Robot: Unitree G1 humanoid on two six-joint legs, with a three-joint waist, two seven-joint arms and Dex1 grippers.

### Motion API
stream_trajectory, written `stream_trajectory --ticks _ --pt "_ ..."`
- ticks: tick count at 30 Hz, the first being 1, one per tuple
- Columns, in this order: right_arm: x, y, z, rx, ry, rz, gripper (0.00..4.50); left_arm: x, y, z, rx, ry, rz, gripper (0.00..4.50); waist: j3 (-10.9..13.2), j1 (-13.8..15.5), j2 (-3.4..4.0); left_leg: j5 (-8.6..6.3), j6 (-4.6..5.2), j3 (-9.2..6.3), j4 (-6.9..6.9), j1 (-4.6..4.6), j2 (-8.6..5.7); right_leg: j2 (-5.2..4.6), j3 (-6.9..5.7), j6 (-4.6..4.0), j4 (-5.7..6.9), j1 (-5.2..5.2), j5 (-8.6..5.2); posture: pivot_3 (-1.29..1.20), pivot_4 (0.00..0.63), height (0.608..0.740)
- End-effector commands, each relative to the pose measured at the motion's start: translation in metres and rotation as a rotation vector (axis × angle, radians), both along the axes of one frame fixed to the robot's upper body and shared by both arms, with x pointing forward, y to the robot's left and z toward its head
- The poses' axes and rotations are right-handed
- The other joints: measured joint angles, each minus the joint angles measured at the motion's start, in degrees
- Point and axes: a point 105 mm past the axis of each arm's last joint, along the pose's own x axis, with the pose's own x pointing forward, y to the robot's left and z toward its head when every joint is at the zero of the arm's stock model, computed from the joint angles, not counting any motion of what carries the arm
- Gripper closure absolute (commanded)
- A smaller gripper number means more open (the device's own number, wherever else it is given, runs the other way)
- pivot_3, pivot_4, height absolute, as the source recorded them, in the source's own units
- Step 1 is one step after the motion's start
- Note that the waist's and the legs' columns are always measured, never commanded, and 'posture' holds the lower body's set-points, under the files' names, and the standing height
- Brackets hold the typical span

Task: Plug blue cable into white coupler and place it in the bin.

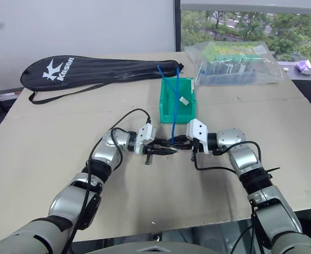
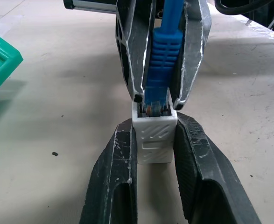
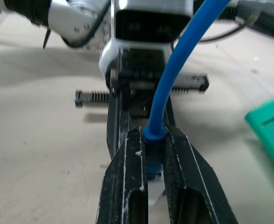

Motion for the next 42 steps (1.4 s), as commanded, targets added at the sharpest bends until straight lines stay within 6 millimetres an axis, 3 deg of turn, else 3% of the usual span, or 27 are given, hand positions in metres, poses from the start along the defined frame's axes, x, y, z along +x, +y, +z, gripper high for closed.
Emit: stream_trajectory --ticks 1,4,9,13,14,17,19,26,31,36,42 --pt "-0.015 -0.017 -0.075 -0.249 0.167 -0.029 4.50 -0.016 -0.005 -0.022 0.058 0.075 -0.057 4.02 -0.4 -0.1 -0.04 0.00 0.00 0.00 0.00 0.01 0.00 0.00 0.00 0.00 -0.01 0.02 0.00 0.00 0.150 0.740" --pt "-0.005 -0.006 -0.054 -0.123 0.146 -0.065 4.50 -0.016 -0.004 -0.023 0.060 0.077 -0.056 4.02 -0.7 -0.2 -0.11 -0.01 0.01 -0.01 -0.04 0.05 0.01 0.00 0.00 0.00 -0.02 0.03 0.00 0.00 0.150 0.740" --pt "0.004 0.006 -0.002 0.102 0.076 -0.063 4.50 -0.018 -0.002 -0.025 0.064 0.082 -0.053 4.02 -0.8 -0.3 -0.08 -0.01 0.01 0.01 -0.06 0.07 0.15 0.01 0.03 -0.01 -0.01 0.02 0.00 0.00 0.150 0.740" --pt "0.007 0.004 0.011 0.109 0.031 -0.065 4.50 -0.011 -0.001 -0.029 0.090 0.043 0.013 4.02 -0.7 -0.2 0.05 -0.01 0.01 0.00 -0.07 -0.06 0.18 -0.01 0.01 -0.01 -0.04 -0.07 0.00 0.00 0.150 0.740" --pt "0.007 0.004 0.012 0.109 0.027 -0.065 4.50 -0.011 -0.001 -0.030 0.089 0.037 0.019 2.99 -0.7 -0.1 0.11 -0.01 0.01 -0.01 -0.07 -0.07 0.18 -0.03 0.01 -0.01 -0.05 -0.07 0.00 0.00 0.150 0.740" --pt "0.008 0.003 0.014 0.108 0.012 -0.077 4.50 -0.011 0.003 -0.034 0.111 0.001 0.047 1.50 -0.6 0.0 0.25 -0.01 0.01 0.00 -0.07 -0.08 0.15 -0.08 0.01 -0.01 -0.06 -0.07 0.00 0.00 0.150 0.740" --pt "0.010 0.001 0.018 0.114 0.000 -0.083 4.50 -0.015 0.010 -0.033 0.120 -0.007 0.044 0.74 -0.6 0.0 0.27 -0.01 0.02 0.00 -0.07 -0.08 0.14 -0.11 0.01 -0.01 -0.06 -0.07 0.00 0.00 0.150 0.740" --pt "0.011 -0.002 0.055 0.203 -0.062 -0.103 4.50 -0.029 0.045 -0.006 0.067 -0.064 0.167 0.74 -0.5 -1.5 0.43 -0.01 0.02 0.18 -0.46 -0.28 0.23 -0.14 0.28 -0.02 -0.03 -0.61 0.01 0.00 0.150 0.740" --pt "0.019 -0.007 0.107 0.362 -0.080 -0.155 4.50 -0.037 0.064 0.041 -0.134 -0.019 0.463 0.74 0.1 -1.4 0.52 -0.01 0.00 0.16 -0.86 -0.62 0.35 -0.35 0.31 -0.04 -0.03 -1.15 0.00 0.00 0.150 0.740" --pt "0.051 -0.009 0.135 0.407 -0.139 -0.307 4.50 -0.036 0.068 0.078 -0.283 0.064 0.782 0.74 0.3 -1.0 0.38 0.01 -0.02 0.12 -0.73 -1.16 0.24 -0.59 0.25 -0.02 0.01 -1.55 0.03 0.00 0.150 0.740" --pt "0.091 -0.004 0.137 0.351 -0.184 -0.441 4.50 -0.036 0.059 0.117 -0.380 0.081 0.906 0.74 0.4 -0.2 0.14 0.02 -0.04 0.17 -0.72 -1.19 -0.03 -0.55 0.23 0.01 -0.07 -1.54 0.03 0.00 0.150 0.740"
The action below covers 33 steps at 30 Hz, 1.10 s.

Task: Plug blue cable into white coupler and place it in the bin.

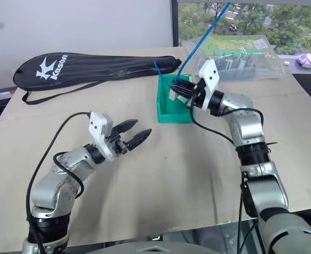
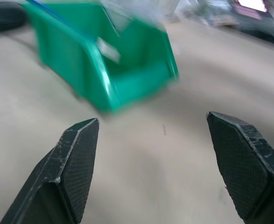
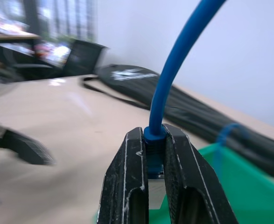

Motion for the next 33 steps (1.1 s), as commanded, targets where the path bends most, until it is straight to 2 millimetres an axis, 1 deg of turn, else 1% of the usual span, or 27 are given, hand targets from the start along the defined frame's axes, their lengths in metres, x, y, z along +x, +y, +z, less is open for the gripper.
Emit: stream_trajectory --ticks 1,4,6,7,8,9,11,12,14,18,21,23,25,28,30,31,32,33 --pt "0.020 0.003 0.006 -0.013 -0.020 -0.063 4.50 -0.001 0.000 0.029 -0.031 -0.044 0.059 0.74 0.1 0.0 -0.08 0.00 0.00 0.02 0.00 0.00 0.00 0.02 0.01 0.00 0.00 0.00 0.00 0.00 0.150 0.740" --pt "0.029 0.009 0.003 -0.028 0.004 -0.068 4.50 -0.002 -0.002 0.032 -0.019 -0.034 0.056 0.74 0.1 0.0 -0.09 0.06 -0.10 0.03 -0.01 -0.04 0.00 0.06 0.01 0.00 0.00 -0.03 0.00 0.00 0.150 0.740" --pt "0.032 0.013 0.001 -0.026 0.038 -0.058 3.70 -0.003 -0.002 0.030 -0.003 -0.024 0.048 0.71 0.1 -0.1 -0.10 0.20 -0.34 0.07 -0.02 -0.04 0.01 0.10 0.00 0.00 -0.04 -0.04 0.00 0.00 0.150 0.740" --pt "0.033 0.014 0.001 -0.028 0.054 -0.054 3.24 -0.003 -0.002 0.029 0.005 -0.020 0.045 0.71 0.1 -0.1 -0.10 0.22 -0.37 0.09 -0.04 -0.04 0.01 0.12 0.00 0.00 -0.05 -0.06 0.00 0.00 0.150 0.740" --pt "0.034 0.015 0.000 -0.030 0.063 -0.050 2.92 -0.003 -0.002 0.028 0.011 -0.018 0.043 0.71 0.1 -0.1 -0.10 0.23 -0.38 0.08 -0.06 -0.05 0.02 0.12 -0.01 0.00 -0.07 -0.06 0.00 0.00 0.150 0.740" --pt "0.035 0.014 0.000 -0.032 0.072 -0.053 2.46 -0.003 -0.002 0.027 0.012 -0.015 0.042 0.71 0.2 -0.1 -0.09 0.23 -0.39 0.08 -0.06 -0.05 0.03 0.12 -0.01 -0.01 -0.07 -0.06 0.00 0.00 0.150 0.740" --pt "0.041 0.009 0.002 -0.020 0.091 -0.092 1.50 -0.003 -0.001 0.026 0.024 -0.014 0.043 0.71 0.2 -0.1 -0.09 0.24 -0.40 0.07 -0.08 -0.05 0.03 0.12 -0.02 -0.01 -0.07 -0.06 0.00 0.00 0.150 0.740" --pt "0.047 0.002 0.003 -0.021 0.099 -0.144 1.07 -0.002 -0.001 0.026 0.022 -0.013 0.042 0.71 0.2 -0.1 -0.09 0.24 -0.40 0.07 -0.08 -0.05 0.03 0.11 -0.02 -0.01 -0.06 -0.06 0.00 0.00 0.150 0.740" --pt "0.059 -0.015 0.009 -0.027 0.089 -0.264 0.06 -0.002 -0.002 0.025 0.024 -0.010 0.036 0.71 0.2 0.0 -0.09 0.24 -0.41 0.08 -0.08 -0.06 0.02 0.08 -0.02 -0.01 -0.06 -0.06 0.00 0.00 0.150 0.740" --pt "0.074 -0.050 0.023 -0.050 0.053 -0.449 0.06 -0.003 -0.002 0.022 0.040 -0.004 0.026 0.71 0.2 0.2 -0.10 0.25 -0.42 0.06 -0.08 -0.11 -0.02 0.04 0.01 -0.02 -0.08 -0.06 0.00 0.00 0.150 0.740" --pt "0.084 -0.092 0.038 -0.037 -0.007 -0.653 0.06 -0.003 -0.002 0.020 0.045 0.001 0.021 0.71 0.2 0.1 -0.10 0.25 -0.42 0.09 -0.08 -0.12 -0.03 0.05 0.03 -0.02 -0.14 -0.07 -0.01 0.00 0.150 0.740" --pt "0.087 -0.116 0.049 -0.020 -0.060 -0.768 0.06 -0.003 -0.003 0.019 0.042 0.002 0.015 0.71 0.2 0.1 -0.11 0.26 -0.43 0.11 -0.10 -0.12 -0.02 0.06 0.06 -0.02 -0.16 -0.07 -0.01 0.00 0.150 0.740" --pt "0.086 -0.135 0.061 -0.031 -0.146 -0.854 0.06 -0.002 -0.005 0.020 0.039 0.001 0.007 0.71 0.2 0.1 -0.11 0.27 -0.45 0.11 -0.12 -0.12 -0.01 0.08 0.07 -0.02 -0.17 -0.07 -0.01 0.00 0.150 0.740" --pt "0.084 -0.151 0.074 0.026 -0.187 -0.913 0.06 -0.002 -0.006 0.019 0.043 -0.001 0.001 0.71 0.2 -0.2 -0.10 0.28 -0.46 0.14 -0.12 -0.11 -0.01 0.10 0.12 -0.02 -0.17 -0.08 -0.01 0.00 0.150 0.740" --pt "0.081 -0.158 0.079 0.056 -0.209 -0.918 0.06 -0.003 -0.005 0.018 0.046 -0.001 0.003 0.71 0.2 -0.3 -0.10 0.28 -0.46 0.18 -0.12 -0.09 0.00 0.12 0.17 -0.01 -0.15 -0.08 -0.01 0.00 0.150 0.740" --pt "0.079 -0.158 0.081 0.079 -0.211 -0.902 0.06 -0.003 -0.004 0.018 0.050 -0.001 0.006 0.71 0.2 -0.3 -0.10 0.28 -0.47 0.17 -0.12 -0.09 0.00 0.13 0.17 -0.01 -0.14 -0.08 -0.01 0.00 0.150 0.740" --pt "0.076 -0.154 0.081 0.127 -0.200 -0.840 0.06 -0.005 -0.003 0.017 0.057 -0.003 0.010 0.71 0.2 -0.3 -0.10 0.28 -0.47 0.17 -0.12 -0.09 0.01 0.13 0.16 -0.01 -0.13 -0.08 -0.01 0.00 0.150 0.740" --pt "0.071 -0.143 0.077 0.160 -0.181 -0.727 0.06 -0.006 -0.001 0.016 0.066 -0.002 0.018 0.71 0.2 -0.3 -0.10 0.29 -0.47 0.16 -0.12 -0.09 0.01 0.14 0.16 -0.01 -0.13 -0.08 -0.01 0.00 0.150 0.740"
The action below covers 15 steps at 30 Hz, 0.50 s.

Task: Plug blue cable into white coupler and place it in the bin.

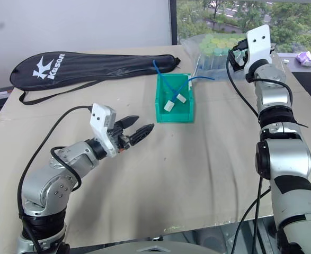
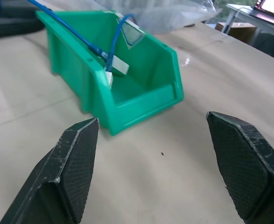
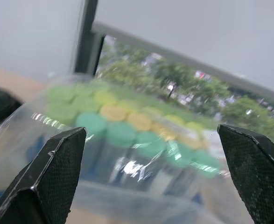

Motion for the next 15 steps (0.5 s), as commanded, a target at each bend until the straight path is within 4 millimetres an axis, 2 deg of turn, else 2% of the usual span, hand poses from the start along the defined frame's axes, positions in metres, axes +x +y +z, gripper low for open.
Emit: stream_trajectory --ticks 1,2,3,6,9,10,11,13,15 --pt "-0.021 0.023 0.018 0.096 -0.095 0.284 0.06 -0.007 0.005 0.007 0.025 -0.053 0.007 0.71 0.0 0.1 -0.01 0.00 0.00 0.00 0.00 0.00 0.01 0.01 0.00 0.00 0.00 0.00 0.00 0.00 0.150 0.740" --pt "-0.030 0.034 0.009 0.093 -0.083 0.389 0.06 -0.009 0.006 0.005 0.034 -0.055 0.011 0.71 0.0 0.1 -0.01 0.00 0.01 -0.01 0.00 0.00 0.04 0.03 0.00 0.00 -0.02 0.01 0.00 0.00 0.150 0.740" --pt "-0.046 0.044 -0.009 0.083 -0.037 0.510 0.06 -0.012 0.008 0.004 0.040 -0.056 0.015 0.71 0.0 0.2 -0.01 -0.01 0.01 -0.02 0.00 0.00 0.08 0.06 -0.01 0.00 -0.03 0.02 0.00 0.00 0.150 0.740" --pt "-0.105 0.060 -0.064 0.061 0.121 0.783 0.06 -0.022 0.012 -0.002 0.085 -0.062 0.021 0.71 0.0 1.2 -0.01 -0.10 0.17 -0.22 -0.05 -0.13 0.18 -0.08 -0.10 0.01 -0.15 0.03 0.00 0.00 0.150 0.740" --pt "-0.158 0.055 -0.112 0.117 0.317 0.866 0.06 -0.035 0.020 -0.015 0.128 -0.066 0.039 0.71 0.1 2.2 0.28 -0.13 0.21 -0.32 -0.08 -0.27 0.14 -0.17 -0.14 0.03 -0.34 0.02 -0.01 0.00 0.150 0.740" --pt "-0.173 0.055 -0.123 0.137 0.368 0.880 0.00 -0.039 0.022 -0.017 0.138 -0.075 0.041 0.21 0.1 2.1 0.37 -0.14 0.22 -0.32 -0.07 -0.38 0.08 -0.27 -0.13 0.03 -0.40 -0.02 -0.01 0.00 0.150 0.740" --pt "-0.190 0.052 -0.138 0.152 0.415 0.873 0.00 -0.045 0.026 -0.024 0.159 -0.075 0.041 0.05 0.1 2.0 0.37 -0.18 0.29 -0.29 -0.08 -0.35 0.03 -0.37 -0.11 0.03 -0.48 -0.02 -0.01 0.00 0.150 0.740" --pt "-0.214 0.048 -0.160 0.165 0.471 0.850 0.00 -0.057 0.031 -0.036 0.200 -0.075 0.034 0.05 0.1 1.6 0.32 -0.23 0.38 -0.16 -0.07 -0.19 0.00 -0.38 0.03 0.00 -0.46 0.03 0.01 0.00 0.150 0.740" --pt "-0.225 0.045 -0.170 0.148 0.483 0.819 0.00 -0.064 0.035 -0.044 0.217 -0.079 0.041 0.05 0.1 1.5 0.32 -0.23 0.39 -0.15 -0.06 0.14 0.01 -0.33 0.06 -0.12 -0.47 0.30 -0.07 0.00 0.150 0.740"
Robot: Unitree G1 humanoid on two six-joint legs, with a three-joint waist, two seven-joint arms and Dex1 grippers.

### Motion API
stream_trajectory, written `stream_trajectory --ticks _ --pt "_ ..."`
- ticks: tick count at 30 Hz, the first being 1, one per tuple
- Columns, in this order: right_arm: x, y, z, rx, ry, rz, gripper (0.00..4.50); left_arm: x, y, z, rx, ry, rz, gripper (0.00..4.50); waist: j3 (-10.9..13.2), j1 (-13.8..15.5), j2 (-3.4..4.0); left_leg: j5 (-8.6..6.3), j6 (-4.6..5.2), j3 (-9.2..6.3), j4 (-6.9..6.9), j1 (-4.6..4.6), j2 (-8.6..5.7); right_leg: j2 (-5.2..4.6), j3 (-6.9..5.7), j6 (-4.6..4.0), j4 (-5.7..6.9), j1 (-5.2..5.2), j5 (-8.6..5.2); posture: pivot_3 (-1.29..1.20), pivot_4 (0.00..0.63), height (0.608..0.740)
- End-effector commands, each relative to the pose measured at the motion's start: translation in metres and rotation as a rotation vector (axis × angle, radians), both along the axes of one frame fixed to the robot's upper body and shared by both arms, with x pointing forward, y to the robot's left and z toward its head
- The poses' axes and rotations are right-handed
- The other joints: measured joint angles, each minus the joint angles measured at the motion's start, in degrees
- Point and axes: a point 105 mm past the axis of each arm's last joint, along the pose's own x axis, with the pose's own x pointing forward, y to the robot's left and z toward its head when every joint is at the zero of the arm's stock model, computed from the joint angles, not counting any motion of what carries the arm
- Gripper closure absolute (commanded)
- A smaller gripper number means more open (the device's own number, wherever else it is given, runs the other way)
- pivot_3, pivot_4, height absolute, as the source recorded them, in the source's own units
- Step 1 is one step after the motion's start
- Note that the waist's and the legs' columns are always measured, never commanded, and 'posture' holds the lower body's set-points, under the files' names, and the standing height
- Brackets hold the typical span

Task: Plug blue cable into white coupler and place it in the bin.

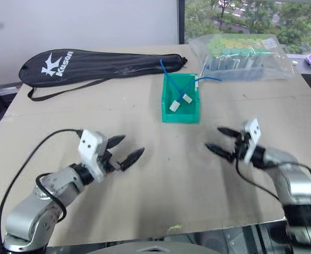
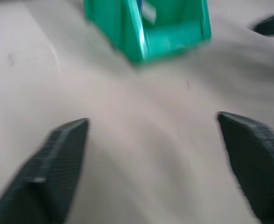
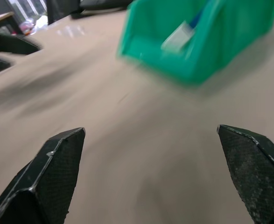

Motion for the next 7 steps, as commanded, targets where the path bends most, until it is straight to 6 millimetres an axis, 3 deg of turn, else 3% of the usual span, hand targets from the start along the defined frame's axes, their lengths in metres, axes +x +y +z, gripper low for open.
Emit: stream_trajectory --ticks 1,4,7 --pt "-0.017 -0.004 -0.001 -0.055 -0.083 -0.029 0.00 -0.016 0.004 -0.004 0.059 -0.071 -0.023 0.05 0.0 -0.1 -0.01 0.00 0.00 0.01 0.01 0.17 0.01 0.03 0.02 -0.13 -0.01 0.14 -0.08 0.00 0.150 0.740" --pt "-0.027 -0.012 -0.016 -0.105 -0.100 -0.079 0.00 -0.033 0.006 -0.026 0.052 -0.018 -0.036 0.05 0.0 0.0 -0.04 0.00 0.01 0.08 0.04 0.45 0.01 0.05 0.06 -0.15 -0.03 0.39 -0.09 0.00 0.150 0.740" --pt "-0.029 -0.014 -0.018 -0.100 -0.136 -0.097 0.00 -0.038 0.012 -0.037 0.046 0.003 -0.006 0.05 0.0 0.0 -0.10 0.00 0.01 0.13 0.07 0.55 0.00 0.15 0.01 -0.14 -0.03 0.46 -0.10 0.00 0.150 0.740"
